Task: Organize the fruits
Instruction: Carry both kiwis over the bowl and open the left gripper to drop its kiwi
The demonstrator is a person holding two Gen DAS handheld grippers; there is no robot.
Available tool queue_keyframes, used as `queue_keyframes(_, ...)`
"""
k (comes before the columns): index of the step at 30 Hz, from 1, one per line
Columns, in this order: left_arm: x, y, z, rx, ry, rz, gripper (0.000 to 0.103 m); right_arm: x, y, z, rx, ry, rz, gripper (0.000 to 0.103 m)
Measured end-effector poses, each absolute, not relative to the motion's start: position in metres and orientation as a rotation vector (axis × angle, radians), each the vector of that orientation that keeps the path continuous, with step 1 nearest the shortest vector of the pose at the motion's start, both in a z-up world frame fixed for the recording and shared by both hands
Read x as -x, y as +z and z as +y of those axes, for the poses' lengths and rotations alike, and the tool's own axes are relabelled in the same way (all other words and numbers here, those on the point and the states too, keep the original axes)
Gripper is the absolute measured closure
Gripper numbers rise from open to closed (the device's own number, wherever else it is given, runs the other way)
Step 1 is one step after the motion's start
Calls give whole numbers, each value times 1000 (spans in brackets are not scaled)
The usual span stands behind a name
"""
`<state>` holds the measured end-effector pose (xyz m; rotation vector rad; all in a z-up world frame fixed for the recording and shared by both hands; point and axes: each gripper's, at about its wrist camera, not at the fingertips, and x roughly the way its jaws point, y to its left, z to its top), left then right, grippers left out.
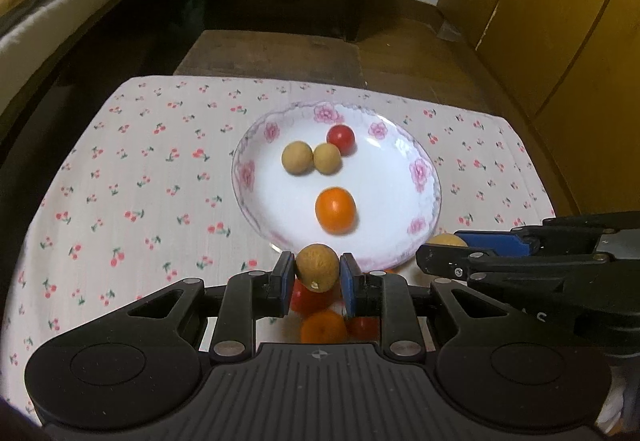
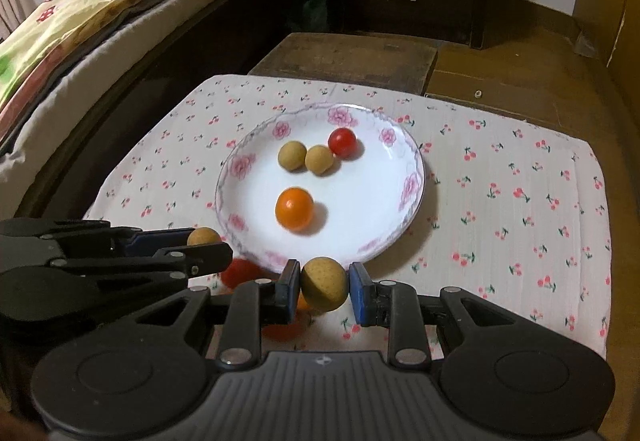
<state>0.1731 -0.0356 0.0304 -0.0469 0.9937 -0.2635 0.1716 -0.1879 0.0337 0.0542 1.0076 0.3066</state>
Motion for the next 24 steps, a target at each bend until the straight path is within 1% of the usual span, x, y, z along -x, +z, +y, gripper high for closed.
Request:
queue_keyframes(12, -199, 24, -45, 38, -254, 1005, 71, -203, 28, -191, -61, 298, 1003, 75)
queue_keyframes(24, -213, 14, -45, 51, -237, 1026, 71, -218, 17, -191, -85, 302, 1011, 75)
